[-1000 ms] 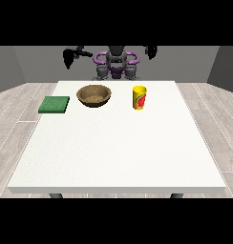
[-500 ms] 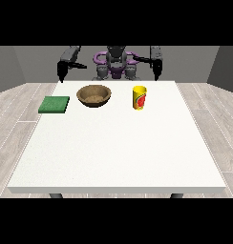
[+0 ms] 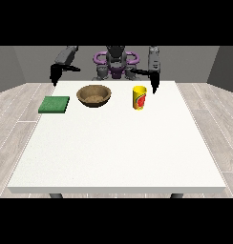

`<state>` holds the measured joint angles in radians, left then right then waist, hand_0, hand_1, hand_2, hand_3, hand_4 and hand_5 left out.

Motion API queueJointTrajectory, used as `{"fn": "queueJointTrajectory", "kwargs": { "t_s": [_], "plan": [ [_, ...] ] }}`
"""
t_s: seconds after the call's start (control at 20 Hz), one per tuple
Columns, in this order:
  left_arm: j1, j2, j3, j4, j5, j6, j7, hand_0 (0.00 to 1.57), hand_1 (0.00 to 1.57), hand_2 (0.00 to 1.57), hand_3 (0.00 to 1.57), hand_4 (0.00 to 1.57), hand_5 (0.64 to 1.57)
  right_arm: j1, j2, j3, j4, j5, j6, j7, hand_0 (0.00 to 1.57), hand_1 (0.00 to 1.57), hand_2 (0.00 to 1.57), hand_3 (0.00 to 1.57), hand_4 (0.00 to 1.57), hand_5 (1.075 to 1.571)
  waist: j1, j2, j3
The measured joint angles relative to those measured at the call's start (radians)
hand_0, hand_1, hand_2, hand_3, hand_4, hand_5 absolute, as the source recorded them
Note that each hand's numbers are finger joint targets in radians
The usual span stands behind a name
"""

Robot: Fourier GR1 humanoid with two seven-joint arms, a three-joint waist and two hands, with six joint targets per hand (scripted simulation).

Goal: Pick the cup and pour the ball into the bowl, then pick the bowl and place it on the pad

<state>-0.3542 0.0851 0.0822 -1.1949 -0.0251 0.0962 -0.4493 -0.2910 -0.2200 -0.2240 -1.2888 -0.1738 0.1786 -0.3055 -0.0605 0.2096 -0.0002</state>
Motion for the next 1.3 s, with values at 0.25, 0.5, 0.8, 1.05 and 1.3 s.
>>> {"fn": "queueJointTrajectory", "kwargs": {
  "t_s": [0.25, 0.5, 0.8, 1.05, 1.3],
  "plan": [
    [-0.049, -0.018, 0.036, 0.13, -0.001, 0.033, -0.128, 0.0, 0.0, 0.0, 0.0, 0.0, 1.271, -0.014, -0.031, -0.021, 0.043, -0.012, 0.045, -0.059, 0.0, 0.0, 0.0, 0.0, 0.0, 1.559, -0.027, 0.051, 0.0001],
    [-0.118, -0.006, 0.078, 0.272, 0.015, 0.03, -0.209, 0.0, 0.0, 0.0, 0.0, 0.0, 1.229, -0.021, -0.054, -0.031, 0.079, -0.02, 0.079, -0.089, 0.0, 0.0, 0.0, 0.0, 0.0, 1.558, -0.045, 0.066, 0.0],
    [-0.142, 0.025, 0.1, 0.376, -0.021, 0.093, -0.284, 1.29, 1.29, 1.57, 1.57, 0.8, 1.513, -0.029, -0.069, -0.044, 0.105, -0.036, 0.109, -0.117, 0.0, 0.0, 0.0, 0.0, 0.0, 1.563, -0.066, 0.085, 0.0003],
    [-0.158, 0.044, 0.091, 0.422, -0.125, 0.282, -0.309, 1.33, 1.33, 1.57, 1.57, 0.86, 1.509, -0.059, -0.111, -0.066, 0.11, -0.07, 0.156, -0.102, 0.0, 0.0, 0.0, 0.0, 0.0, 1.557, -0.112, 0.109, 0.0025],
    [-0.207, 0.037, 0.089, 0.454, -0.175, 0.4, -0.303, 1.36, 1.36, 1.57, 1.57, 0.91, 1.511, -0.083, -0.18, -0.106, 0.148, -0.098, 0.198, -0.086, 0.0, 0.0, 0.0, 0.0, 0.0, 1.555, -0.127, 0.108, 0.0049]
  ]
}}
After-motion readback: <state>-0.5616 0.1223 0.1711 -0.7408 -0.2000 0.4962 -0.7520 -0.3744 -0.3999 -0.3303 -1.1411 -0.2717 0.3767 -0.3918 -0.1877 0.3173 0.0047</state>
